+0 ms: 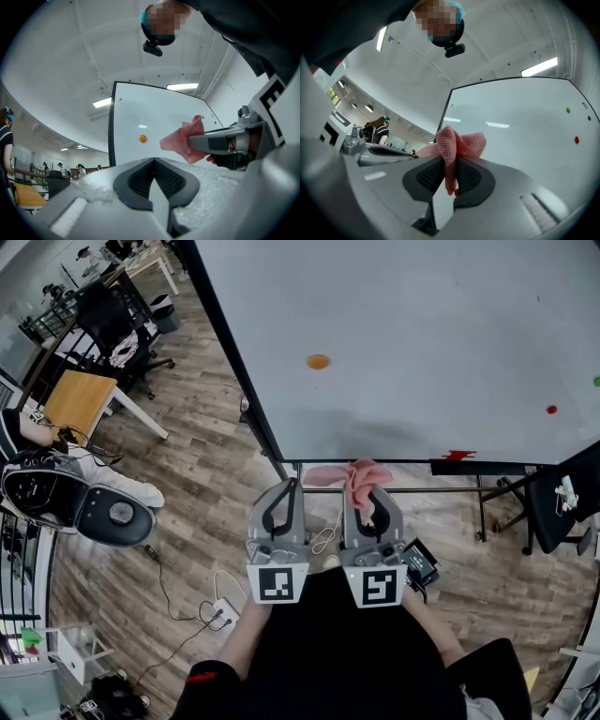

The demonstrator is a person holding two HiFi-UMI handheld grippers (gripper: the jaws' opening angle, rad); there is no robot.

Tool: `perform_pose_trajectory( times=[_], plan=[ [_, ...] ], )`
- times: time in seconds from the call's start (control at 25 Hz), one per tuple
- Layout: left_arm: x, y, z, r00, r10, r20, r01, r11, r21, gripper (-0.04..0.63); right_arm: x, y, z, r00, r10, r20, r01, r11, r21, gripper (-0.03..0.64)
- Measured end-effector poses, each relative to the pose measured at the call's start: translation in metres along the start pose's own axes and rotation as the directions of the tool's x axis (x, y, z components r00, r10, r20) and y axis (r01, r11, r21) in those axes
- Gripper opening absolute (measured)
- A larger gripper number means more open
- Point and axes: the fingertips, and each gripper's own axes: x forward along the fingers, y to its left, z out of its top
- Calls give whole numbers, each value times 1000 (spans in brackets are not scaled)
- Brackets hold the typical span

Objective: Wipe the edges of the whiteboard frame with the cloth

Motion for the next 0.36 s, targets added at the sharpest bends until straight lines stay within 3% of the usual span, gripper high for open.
perform_pose_trajectory(
  times=[0.36],
  plan=[
    [2,-9,1,999,-35,-3,35,999,14,-2,-6,-5,0,1000,-21,-6,21,1000,3,49]
  ],
)
